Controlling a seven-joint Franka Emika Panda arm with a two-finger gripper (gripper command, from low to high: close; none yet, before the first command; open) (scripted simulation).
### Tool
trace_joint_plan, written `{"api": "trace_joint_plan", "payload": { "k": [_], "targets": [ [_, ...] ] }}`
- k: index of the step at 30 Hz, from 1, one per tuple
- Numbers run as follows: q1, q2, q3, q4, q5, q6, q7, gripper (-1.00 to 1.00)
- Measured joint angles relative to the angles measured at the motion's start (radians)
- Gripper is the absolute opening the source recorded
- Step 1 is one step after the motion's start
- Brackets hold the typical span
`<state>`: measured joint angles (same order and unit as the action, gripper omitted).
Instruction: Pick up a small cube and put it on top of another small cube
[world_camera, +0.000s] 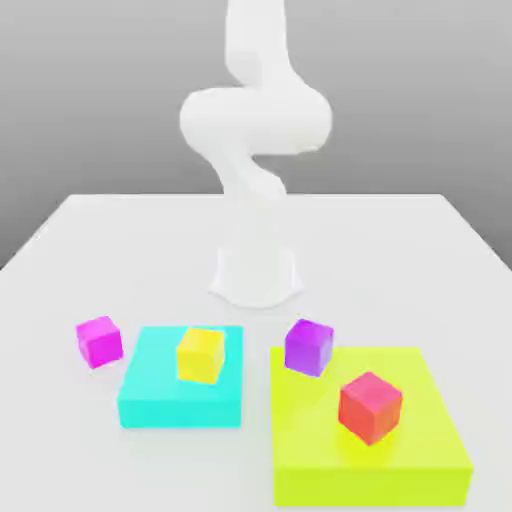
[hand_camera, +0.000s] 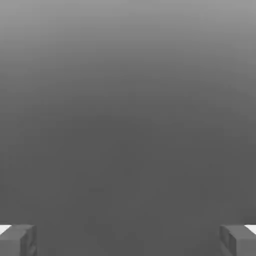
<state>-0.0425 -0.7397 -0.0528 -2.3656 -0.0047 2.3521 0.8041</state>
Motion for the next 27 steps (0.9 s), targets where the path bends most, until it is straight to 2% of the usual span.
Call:
{"api": "trace_joint_plan", "payload": {
  "k": [12,18,22,27],
  "targets": [
    [-0.26,0.366,-0.242,-0.364,-0.049,0.298,0.043,0.0],
    [-0.433,0.623,-0.364,-0.557,-0.108,0.495,0.09,0.0],
    [-0.433,0.711,-0.382,-0.561,-0.031,0.559,0.031,0.0],
    [-0.44,0.793,-0.33,-0.542,0.137,0.617,-0.091,0.0]
  ]
}}
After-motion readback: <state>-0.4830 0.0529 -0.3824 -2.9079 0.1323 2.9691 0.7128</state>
